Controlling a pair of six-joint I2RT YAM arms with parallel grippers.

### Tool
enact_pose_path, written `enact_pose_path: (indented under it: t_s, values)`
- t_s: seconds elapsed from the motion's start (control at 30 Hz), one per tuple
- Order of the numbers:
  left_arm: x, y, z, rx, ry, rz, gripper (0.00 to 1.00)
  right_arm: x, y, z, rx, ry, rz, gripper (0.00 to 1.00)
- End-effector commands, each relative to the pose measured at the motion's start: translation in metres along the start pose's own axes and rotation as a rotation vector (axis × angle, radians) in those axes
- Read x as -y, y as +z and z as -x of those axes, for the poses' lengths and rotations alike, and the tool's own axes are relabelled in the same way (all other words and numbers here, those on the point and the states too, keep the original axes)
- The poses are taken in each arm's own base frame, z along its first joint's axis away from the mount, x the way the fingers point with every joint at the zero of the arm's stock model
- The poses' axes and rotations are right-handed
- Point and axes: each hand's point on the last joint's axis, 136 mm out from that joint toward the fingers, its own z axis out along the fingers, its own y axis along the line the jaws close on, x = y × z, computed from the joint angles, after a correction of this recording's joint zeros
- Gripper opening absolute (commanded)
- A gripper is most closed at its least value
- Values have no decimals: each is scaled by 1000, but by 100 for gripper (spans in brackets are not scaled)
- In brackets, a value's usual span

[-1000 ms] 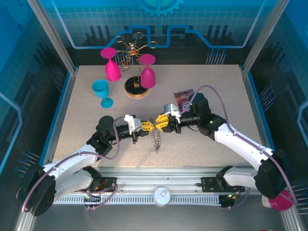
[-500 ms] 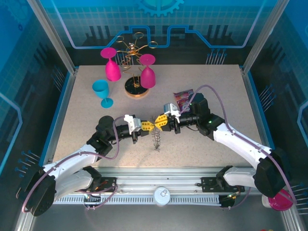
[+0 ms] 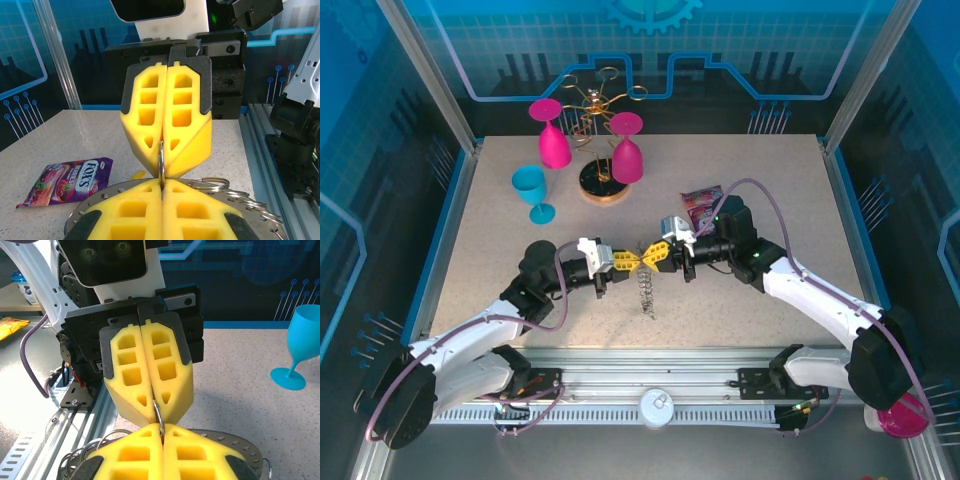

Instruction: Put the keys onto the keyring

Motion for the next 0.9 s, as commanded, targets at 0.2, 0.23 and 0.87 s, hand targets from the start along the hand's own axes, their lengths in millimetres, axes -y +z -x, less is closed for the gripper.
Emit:
enact_pose_path:
  t_s: [0.2,0.23,0.87]
  values:
    - [-11,-6,2,14,38,95,55,15,-14,1,-17,15,-95,0]
    - [-14,-8,3,13,40,119,58,22,-18,-4,-45,40,-151,0]
    - [-79,29,-73,-222,-562,512,43,64,-187,-80,-339,726,-1168,0]
